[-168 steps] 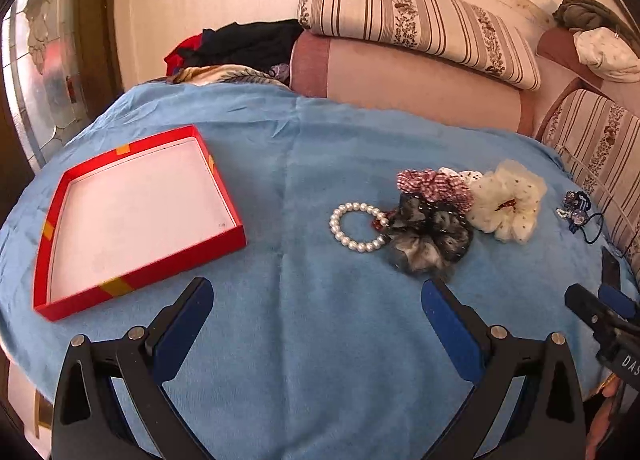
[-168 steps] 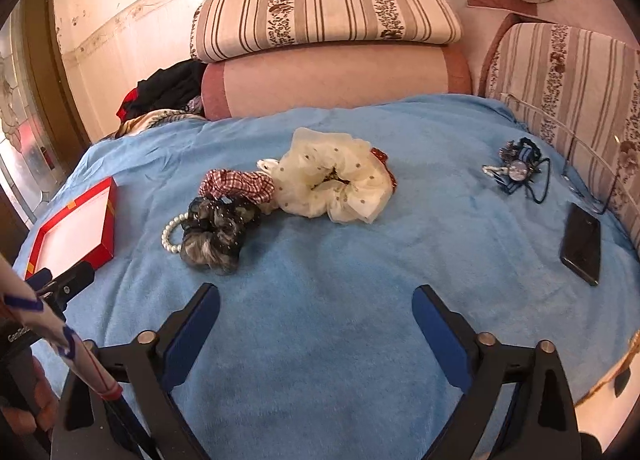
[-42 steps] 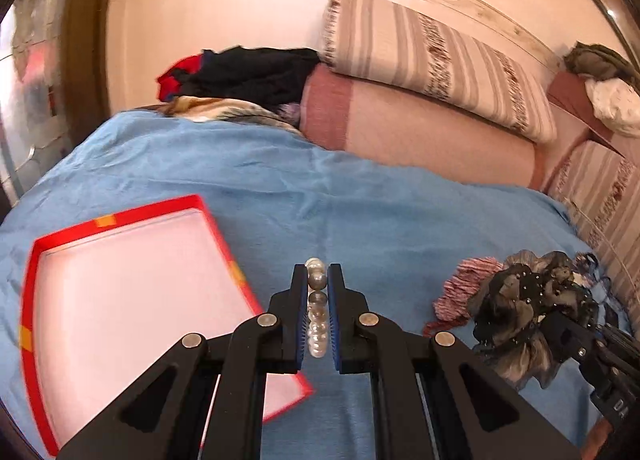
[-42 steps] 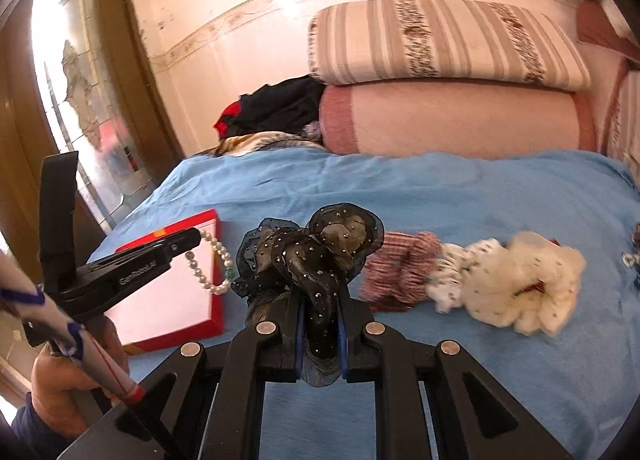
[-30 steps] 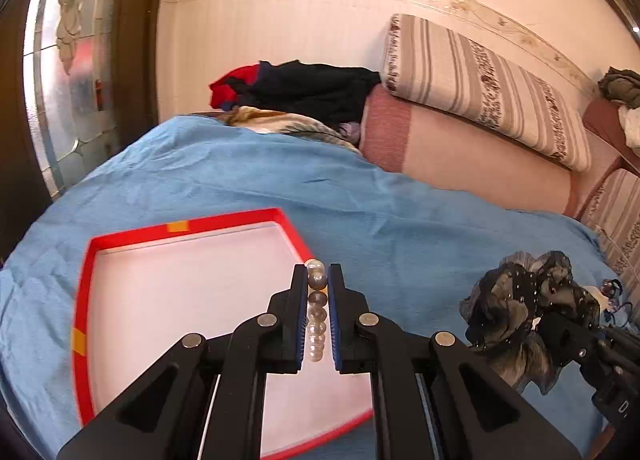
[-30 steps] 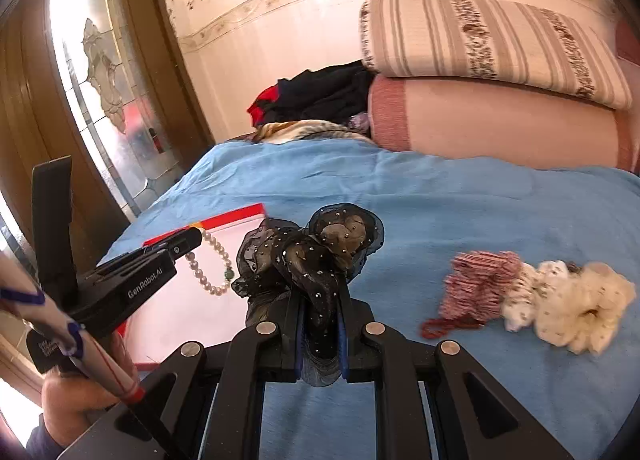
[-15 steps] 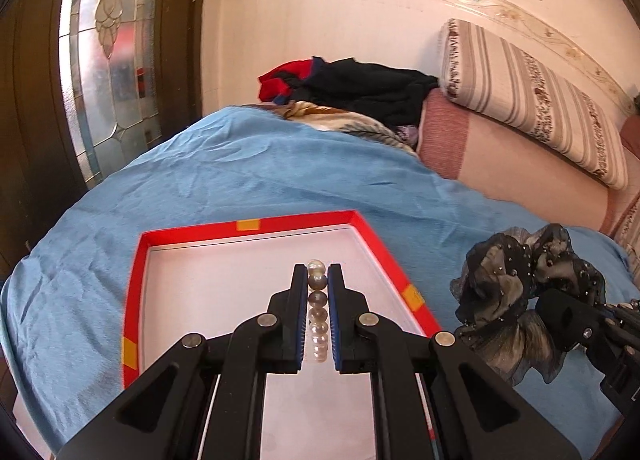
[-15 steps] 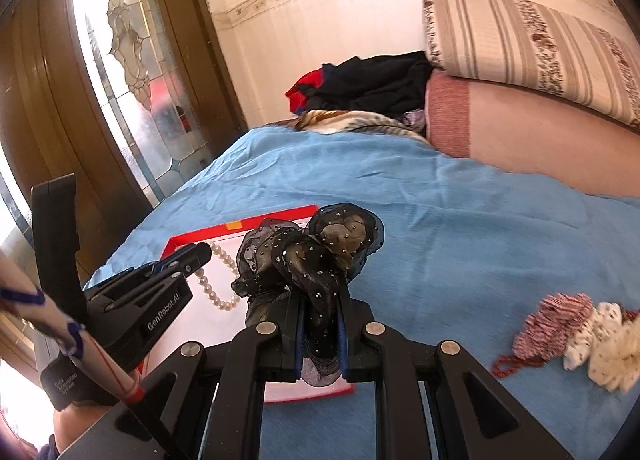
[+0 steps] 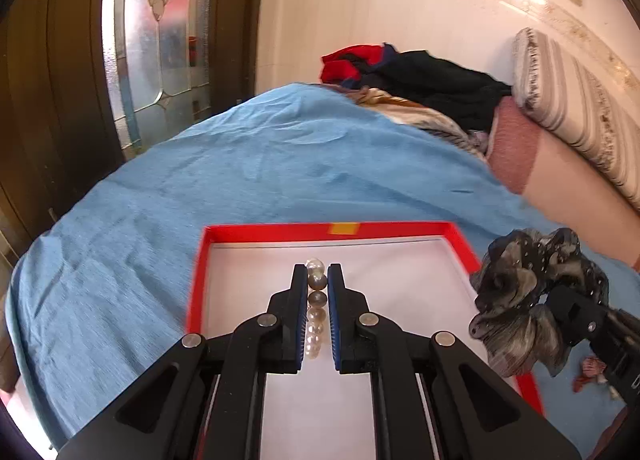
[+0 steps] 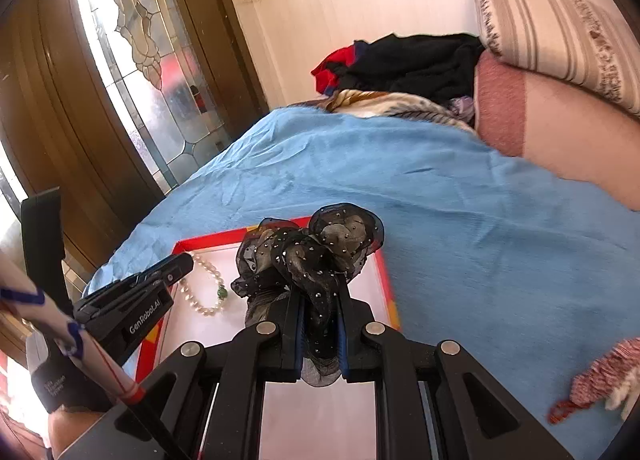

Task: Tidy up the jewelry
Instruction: 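Carry the pearl bracelet into the red box with the left tool while the right carries the scrunchie, then lower the black sheer scrunchie into the red box and open the right tool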

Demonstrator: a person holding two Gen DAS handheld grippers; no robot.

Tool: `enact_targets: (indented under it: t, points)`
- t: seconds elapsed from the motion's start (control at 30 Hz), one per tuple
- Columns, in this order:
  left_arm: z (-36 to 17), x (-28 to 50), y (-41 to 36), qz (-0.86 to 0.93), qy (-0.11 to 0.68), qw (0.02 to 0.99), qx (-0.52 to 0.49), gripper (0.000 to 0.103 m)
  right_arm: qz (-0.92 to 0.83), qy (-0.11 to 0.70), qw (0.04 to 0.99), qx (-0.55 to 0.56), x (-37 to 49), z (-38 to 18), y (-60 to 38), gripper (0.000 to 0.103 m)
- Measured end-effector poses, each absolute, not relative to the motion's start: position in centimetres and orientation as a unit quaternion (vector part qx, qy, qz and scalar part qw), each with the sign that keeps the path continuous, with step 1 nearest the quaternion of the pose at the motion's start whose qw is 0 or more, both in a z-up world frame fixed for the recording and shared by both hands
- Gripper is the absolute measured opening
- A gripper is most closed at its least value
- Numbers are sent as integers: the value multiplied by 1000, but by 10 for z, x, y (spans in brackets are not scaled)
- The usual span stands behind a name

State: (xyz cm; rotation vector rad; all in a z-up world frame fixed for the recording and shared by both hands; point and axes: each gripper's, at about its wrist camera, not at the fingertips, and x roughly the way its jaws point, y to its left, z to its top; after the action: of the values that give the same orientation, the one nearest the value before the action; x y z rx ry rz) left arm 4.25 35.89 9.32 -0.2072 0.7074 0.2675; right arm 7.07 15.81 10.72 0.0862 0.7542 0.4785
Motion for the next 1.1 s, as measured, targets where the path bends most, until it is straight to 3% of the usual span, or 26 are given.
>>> enact_targets:
  t: [0.73,1.1]
  points:
    - [60,70,382,156,388,901,-120,9,233,411,880,55,141,48,202,14]
    - [57,66,387,171,388,896,-132,9,233,416,876,64,140,40,195,19]
